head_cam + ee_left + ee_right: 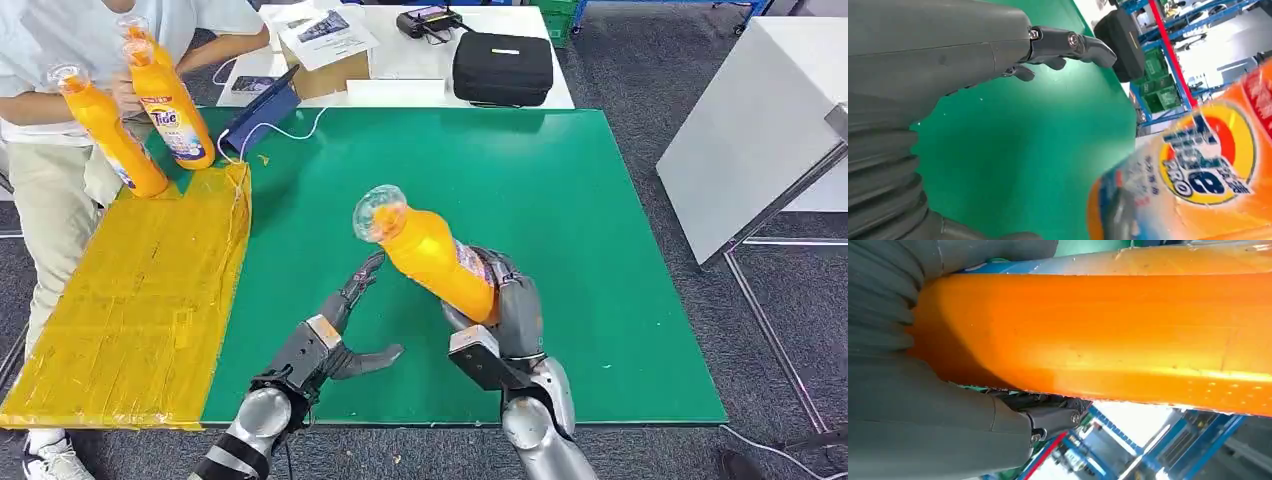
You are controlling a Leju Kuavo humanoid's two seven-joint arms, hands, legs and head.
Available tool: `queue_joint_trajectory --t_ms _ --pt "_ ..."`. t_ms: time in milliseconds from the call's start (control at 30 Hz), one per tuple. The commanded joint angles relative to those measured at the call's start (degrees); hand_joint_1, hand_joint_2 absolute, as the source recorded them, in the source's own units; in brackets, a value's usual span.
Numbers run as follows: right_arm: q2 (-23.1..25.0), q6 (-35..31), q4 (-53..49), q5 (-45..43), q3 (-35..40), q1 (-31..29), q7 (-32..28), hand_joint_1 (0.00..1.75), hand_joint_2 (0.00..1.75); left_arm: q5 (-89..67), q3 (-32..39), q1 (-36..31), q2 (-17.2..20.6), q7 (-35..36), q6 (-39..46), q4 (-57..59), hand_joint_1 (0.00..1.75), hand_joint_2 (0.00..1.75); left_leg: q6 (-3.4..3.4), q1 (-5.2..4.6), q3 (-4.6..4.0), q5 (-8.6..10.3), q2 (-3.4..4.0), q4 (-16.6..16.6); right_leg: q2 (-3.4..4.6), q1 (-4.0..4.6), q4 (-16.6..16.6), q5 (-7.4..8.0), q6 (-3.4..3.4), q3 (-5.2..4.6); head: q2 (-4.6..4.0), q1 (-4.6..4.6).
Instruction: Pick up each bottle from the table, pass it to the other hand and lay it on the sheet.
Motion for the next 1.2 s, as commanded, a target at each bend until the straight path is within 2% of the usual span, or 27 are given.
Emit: queue_joint_trajectory --t_ms 33,133,200,433,1200 --pt "2.58 3.12 12.70 -0.29 8.62 -5.03 -1.72 1.71 1.75 5.75 1.00 -4.28 -0.66 0.81 -2.71 6.57 0.00 1.75 -0.06 0.05 0.19 -0.09 0.13 -0.03 0.22 0.03 -0.07 -0.03 -0.06 0.18 0.00 0.00" --pt "4.03 1.89 17.12 -1.07 11.92 -6.28 -2.91 1.75 1.75 9.50 2.07 -5.30 -0.58 1.44 -4.26 7.37 0.00 1.75 -0.14 0.14 0.34 -0.19 0.21 0.01 0.38 0.11 -0.09 -0.07 -0.14 0.35 0.00 0.02" --pt "4.13 1.50 18.21 -1.56 13.12 -6.91 -3.16 1.69 1.75 11.06 2.32 -5.55 -0.39 1.57 -5.15 7.64 0.00 1.75 -0.09 0.06 0.16 -0.07 0.12 -0.04 0.22 0.05 -0.07 -0.01 -0.09 0.14 0.00 0.00" --pt "4.11 1.44 20.78 -2.71 14.49 -8.24 -3.08 1.73 1.75 14.67 2.70 -5.73 -0.40 1.60 -6.50 7.89 0.00 1.75 -0.11 0.13 0.31 -0.17 0.11 0.00 0.27 0.11 -0.07 -0.11 -0.11 0.32 0.00 0.00" --pt "3.32 1.25 25.26 -4.40 13.58 -8.58 -3.51 1.73 1.75 18.46 3.52 -3.31 1.34 0.48 -7.24 3.45 0.00 1.75 -0.08 0.09 0.16 -0.09 0.03 -0.02 0.14 0.07 -0.06 -0.07 -0.09 0.17 0.00 0.00"
